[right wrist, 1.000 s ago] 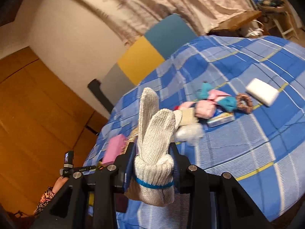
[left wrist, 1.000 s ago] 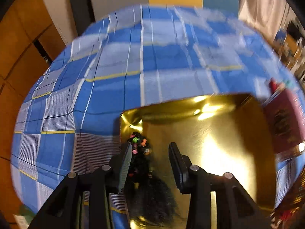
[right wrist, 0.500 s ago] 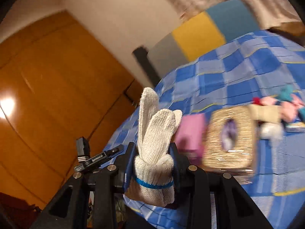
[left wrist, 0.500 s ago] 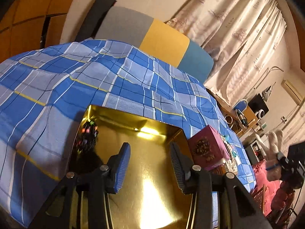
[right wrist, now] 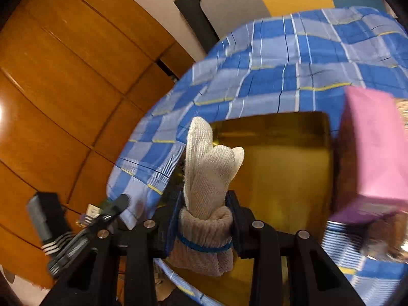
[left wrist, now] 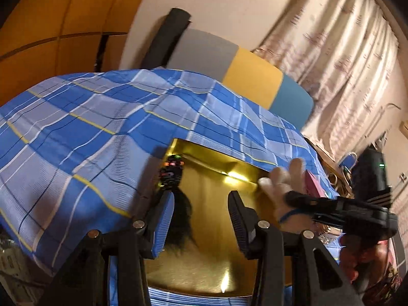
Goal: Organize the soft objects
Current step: 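Lower the hairpiece into the gold tray with the left tool while the right tool drops the glove there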
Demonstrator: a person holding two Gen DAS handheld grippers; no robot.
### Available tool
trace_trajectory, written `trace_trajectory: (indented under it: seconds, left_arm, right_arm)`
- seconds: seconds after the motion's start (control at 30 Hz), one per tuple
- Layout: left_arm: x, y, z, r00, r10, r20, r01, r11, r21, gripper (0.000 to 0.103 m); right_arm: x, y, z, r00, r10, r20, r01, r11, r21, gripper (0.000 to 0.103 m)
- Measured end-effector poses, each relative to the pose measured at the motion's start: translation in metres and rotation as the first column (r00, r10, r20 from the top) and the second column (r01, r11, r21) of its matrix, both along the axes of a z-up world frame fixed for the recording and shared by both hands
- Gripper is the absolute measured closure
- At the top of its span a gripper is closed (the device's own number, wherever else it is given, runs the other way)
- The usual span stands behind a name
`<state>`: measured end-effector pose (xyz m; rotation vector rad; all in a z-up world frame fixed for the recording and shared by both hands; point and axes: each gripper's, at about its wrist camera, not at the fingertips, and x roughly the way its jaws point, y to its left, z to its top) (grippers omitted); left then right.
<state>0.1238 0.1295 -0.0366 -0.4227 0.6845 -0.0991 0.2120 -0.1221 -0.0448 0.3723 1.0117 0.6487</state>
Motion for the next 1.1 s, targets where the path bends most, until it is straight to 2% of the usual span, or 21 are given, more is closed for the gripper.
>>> trace_trajectory:
  seconds: [0.13, 0.27, 0.43, 0.63, 0.77, 0.8, 0.97, 1.1]
  left_arm:
    - [-0.004, 0.009, 0.000, 1.000, 0.026, 0.002, -0.026, 1.000, -0.010, 0.059]
    - [-0.008, 0.020, -0.002, 0.998, 0.059, 0.003, -0.058, 0.997, -0.057, 0.059]
    - [-0.009, 0.027, -0.004, 0.997, 0.074, -0.006, -0.074, 0.995, -0.066, 0.059]
    - [-0.007, 0.027, -0.010, 0.997, 0.074, -0.034, -0.076, 0.994, -0.078, 0.059]
    - [-0.007, 0.025, -0.012, 0.996, 0.072, -0.044, -0.075, 0.994, -0.083, 0.059]
    - [-0.008, 0.024, -0.013, 0.996, 0.074, -0.043, -0.077, 0.993, -0.084, 0.059]
    - [-0.009, 0.022, -0.013, 0.997, 0.063, -0.038, -0.067, 0.993, -0.099, 0.059]
    - [-0.010, 0.018, -0.012, 0.998, 0.058, -0.034, -0.061, 0.994, -0.093, 0.059]
  right_arm:
    - [0.024, 0.030, -0.014, 1.000, 0.008, -0.030, -0.010, 0.999, -0.042, 0.068]
    - [0.047, 0.060, -0.026, 0.999, 0.016, -0.036, -0.019, 0.994, -0.107, 0.067]
    - [0.082, 0.092, -0.044, 0.999, 0.011, -0.048, -0.019, 0.985, -0.174, 0.067]
    - [0.100, 0.110, -0.056, 0.999, 0.000, -0.044, -0.010, 0.974, -0.225, 0.066]
    - [0.108, 0.116, -0.065, 0.999, -0.008, -0.053, -0.006, 0.969, -0.249, 0.061]
    - [0.109, 0.116, -0.065, 0.998, -0.004, -0.058, -0.010, 0.971, -0.237, 0.054]
    - [0.105, 0.109, -0.049, 0.999, -0.029, -0.041, 0.020, 0.979, -0.203, 0.043]
    - [0.085, 0.098, -0.025, 0.999, -0.041, 0.020, 0.045, 0.979, -0.198, 0.043]
